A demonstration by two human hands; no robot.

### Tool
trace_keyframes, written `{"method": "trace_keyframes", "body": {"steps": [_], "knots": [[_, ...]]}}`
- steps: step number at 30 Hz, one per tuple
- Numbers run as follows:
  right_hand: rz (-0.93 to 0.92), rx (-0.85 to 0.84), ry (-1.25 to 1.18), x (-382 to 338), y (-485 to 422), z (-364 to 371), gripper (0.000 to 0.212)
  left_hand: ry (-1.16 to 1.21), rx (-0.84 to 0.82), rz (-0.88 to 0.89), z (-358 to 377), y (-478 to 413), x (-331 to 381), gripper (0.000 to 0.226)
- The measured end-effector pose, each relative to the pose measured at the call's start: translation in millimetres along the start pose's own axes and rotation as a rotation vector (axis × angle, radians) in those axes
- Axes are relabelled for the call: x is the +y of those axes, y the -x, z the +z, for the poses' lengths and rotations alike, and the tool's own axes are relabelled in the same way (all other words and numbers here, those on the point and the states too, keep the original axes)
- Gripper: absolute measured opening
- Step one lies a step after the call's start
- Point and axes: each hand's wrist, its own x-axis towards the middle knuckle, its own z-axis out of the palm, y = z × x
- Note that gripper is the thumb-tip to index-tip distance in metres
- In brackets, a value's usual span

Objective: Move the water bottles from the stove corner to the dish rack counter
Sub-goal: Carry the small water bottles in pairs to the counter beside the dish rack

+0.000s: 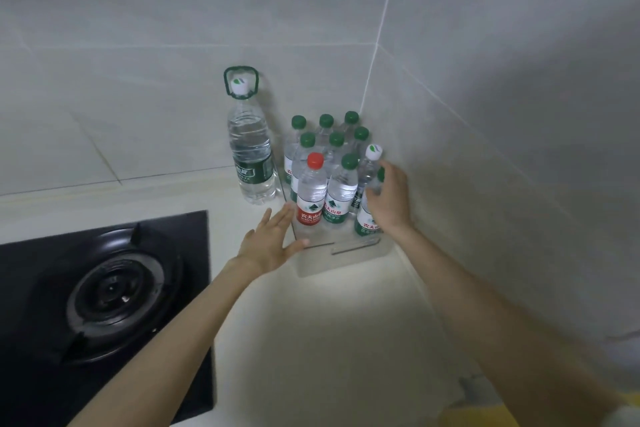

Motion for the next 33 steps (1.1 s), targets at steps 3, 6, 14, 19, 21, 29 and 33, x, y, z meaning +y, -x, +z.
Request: {"method": "trace_keyframes", "body": {"steps": [3,6,14,19,21,29,33], "knots": [[-0.038,0.015,0.004,10.2,-10.0,0.4,0.043,0.022,0.004,-0.032,2.1,0.4,3.0,0.083],[-0.097,0.027,0.022,19.1,-9.4,-2.2,0.039,0.012,0.001,-0.055,2.5,0.4,5.3,0.083],[-0.180,-0.004,0.005,19.7,-3.0,-16.7,0.036,-0.036,0.033,-0.084,2.7,-0.8,9.7,0.079],[-0.316,0.027,-0.018,-8.2,5.8,-36.4,0.032,0.091,0.201,-0.045,1.3,10.1,17.7,0.070],[-0.413,0.055,-0.057,-31.0,9.6,-45.1,0.034,0.240,0.292,0.002,-8.9,15.7,25.8,0.069],[-0.608,-0.037,-0.307,-131.5,19.0,-56.7,0.039,0.473,0.463,0.078,-71.1,56.2,36.8,0.077],[-0.585,-0.220,-0.426,-168.1,40.6,-46.4,0.039,0.611,0.472,0.042,-80.1,85.3,17.9,0.072]]}}
